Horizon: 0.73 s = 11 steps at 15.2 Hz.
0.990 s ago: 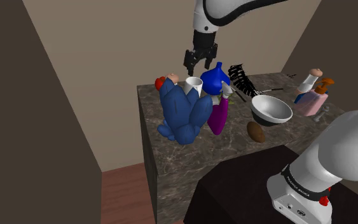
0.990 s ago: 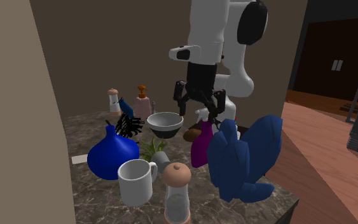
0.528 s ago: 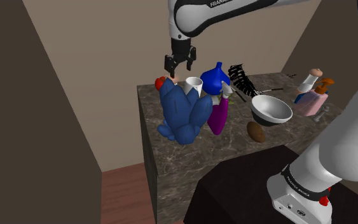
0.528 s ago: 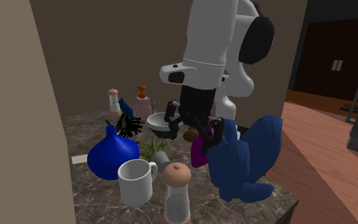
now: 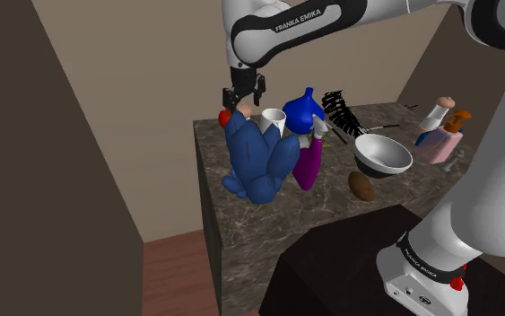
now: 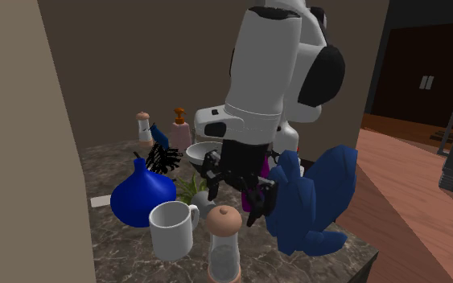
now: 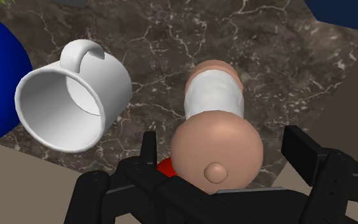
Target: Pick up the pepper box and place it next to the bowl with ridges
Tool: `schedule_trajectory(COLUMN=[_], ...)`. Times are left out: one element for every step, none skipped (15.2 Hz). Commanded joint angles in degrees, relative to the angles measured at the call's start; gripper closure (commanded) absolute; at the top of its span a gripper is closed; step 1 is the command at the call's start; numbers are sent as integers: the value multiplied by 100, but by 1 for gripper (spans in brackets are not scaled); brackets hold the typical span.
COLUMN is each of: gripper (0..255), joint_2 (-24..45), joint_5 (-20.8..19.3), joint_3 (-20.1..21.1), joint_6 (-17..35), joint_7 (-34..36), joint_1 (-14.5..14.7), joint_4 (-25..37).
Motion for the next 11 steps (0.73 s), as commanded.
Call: schedule_trajectory(gripper=[0, 0, 0, 0, 0, 0, 0, 0, 0, 0, 255], joint_2=[49, 64, 64, 64, 64, 64, 64, 64, 64, 64, 64], joint_5=[-28, -36, -35, -36, -36, -36, -36, -36, -35, -35, -35], joint_3=[-13, -18, -18, -18, -18, -18, -18, -18, -18, -18, -18], joint_6=[142, 180, 180, 180, 180, 180, 180, 180, 179, 179, 179], joint_7=[20, 25, 25, 25, 25, 25, 25, 25, 25, 25, 25], joint_1=[-9, -12, -12, -12, -12, -12, -12, -12, -12, -12, -12], joint_4=[-92, -115, -116, -115, -115, -115, -115, -115, -115, -115, -115])
